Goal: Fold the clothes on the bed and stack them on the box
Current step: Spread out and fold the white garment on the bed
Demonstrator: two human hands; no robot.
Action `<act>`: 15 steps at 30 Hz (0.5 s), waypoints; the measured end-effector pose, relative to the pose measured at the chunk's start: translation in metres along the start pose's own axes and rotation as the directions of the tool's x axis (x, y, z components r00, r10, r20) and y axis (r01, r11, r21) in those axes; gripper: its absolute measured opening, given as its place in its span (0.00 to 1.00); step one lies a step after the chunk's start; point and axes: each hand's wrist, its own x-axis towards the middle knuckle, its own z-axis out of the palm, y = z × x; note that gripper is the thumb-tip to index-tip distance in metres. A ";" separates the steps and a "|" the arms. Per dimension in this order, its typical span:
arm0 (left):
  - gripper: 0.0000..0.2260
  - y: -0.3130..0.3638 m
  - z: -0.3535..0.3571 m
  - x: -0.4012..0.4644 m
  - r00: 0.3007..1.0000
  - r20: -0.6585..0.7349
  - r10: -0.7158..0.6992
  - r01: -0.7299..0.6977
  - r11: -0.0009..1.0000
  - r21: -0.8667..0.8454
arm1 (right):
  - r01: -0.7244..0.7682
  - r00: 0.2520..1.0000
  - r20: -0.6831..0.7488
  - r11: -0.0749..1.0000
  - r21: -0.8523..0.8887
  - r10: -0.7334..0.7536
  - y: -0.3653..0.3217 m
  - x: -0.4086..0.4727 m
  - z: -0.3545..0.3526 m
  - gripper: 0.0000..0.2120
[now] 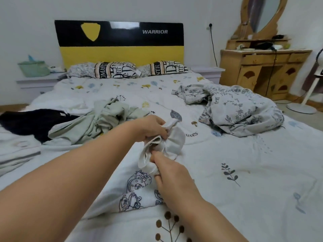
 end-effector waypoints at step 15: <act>0.16 -0.166 -0.073 -0.044 0.786 -0.556 -0.271 0.364 0.929 0.062 | 0.029 0.957 0.286 0.995 0.092 -0.054 -0.077 0.027 0.072 0.17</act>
